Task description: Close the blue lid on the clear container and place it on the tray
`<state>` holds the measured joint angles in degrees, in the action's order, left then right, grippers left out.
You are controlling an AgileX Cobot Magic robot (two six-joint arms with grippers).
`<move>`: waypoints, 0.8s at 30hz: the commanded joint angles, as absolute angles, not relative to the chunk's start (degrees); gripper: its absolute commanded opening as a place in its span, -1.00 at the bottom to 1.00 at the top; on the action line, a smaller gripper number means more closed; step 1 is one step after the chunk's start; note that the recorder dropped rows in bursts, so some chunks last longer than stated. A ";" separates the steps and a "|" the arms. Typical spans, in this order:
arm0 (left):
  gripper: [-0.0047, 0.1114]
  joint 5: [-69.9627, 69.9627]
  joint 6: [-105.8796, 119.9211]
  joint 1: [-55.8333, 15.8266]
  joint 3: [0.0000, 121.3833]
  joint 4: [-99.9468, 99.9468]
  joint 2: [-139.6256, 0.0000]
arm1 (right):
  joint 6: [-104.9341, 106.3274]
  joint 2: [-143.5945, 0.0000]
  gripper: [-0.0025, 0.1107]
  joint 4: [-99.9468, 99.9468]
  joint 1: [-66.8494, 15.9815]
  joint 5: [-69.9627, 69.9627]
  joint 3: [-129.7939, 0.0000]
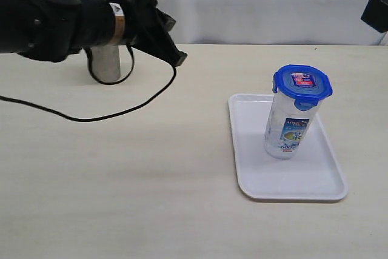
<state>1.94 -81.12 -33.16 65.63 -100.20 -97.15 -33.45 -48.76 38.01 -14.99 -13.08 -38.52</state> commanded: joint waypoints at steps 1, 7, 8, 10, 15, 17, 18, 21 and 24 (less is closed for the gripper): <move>-0.92 6.31 -81.86 -33.00 58.68 -99.95 -87.38 | -33.45 -48.81 -0.88 38.13 -14.69 -13.33 -38.26; -0.92 9.65 -88.42 -33.00 51.01 -99.95 -74.46 | -33.71 -48.81 -0.88 38.13 -14.69 -13.33 -38.26; -0.92 9.65 -89.18 -33.00 50.06 -99.95 -72.24 | -33.71 -48.81 -0.88 38.13 -14.69 -13.33 -38.26; -0.92 9.31 -90.32 -33.00 47.56 -99.95 -65.91 | -33.71 -48.81 -0.88 38.13 -14.69 -13.33 -38.26; -0.92 8.71 -96.40 -33.00 41.07 -99.95 -52.42 | -33.88 -48.81 -0.88 38.13 -14.69 -13.33 -38.26; -0.92 5.64 -97.46 -33.00 38.57 -99.95 -47.45 | -33.88 -48.81 -0.88 38.13 -14.69 -13.33 -38.26; -0.92 2.56 -97.72 -33.00 37.41 -99.95 -44.51 | -33.88 -48.81 -0.88 38.13 -14.69 -13.33 -38.26; -0.92 -4.95 -97.72 -33.00 37.16 -99.95 -40.19 | -33.88 -48.81 -0.88 38.13 -14.69 -13.33 -38.26; -0.92 -7.71 -97.72 -33.00 37.16 -99.95 -38.01 | -33.88 -48.81 -0.88 38.13 -14.69 -13.33 -38.26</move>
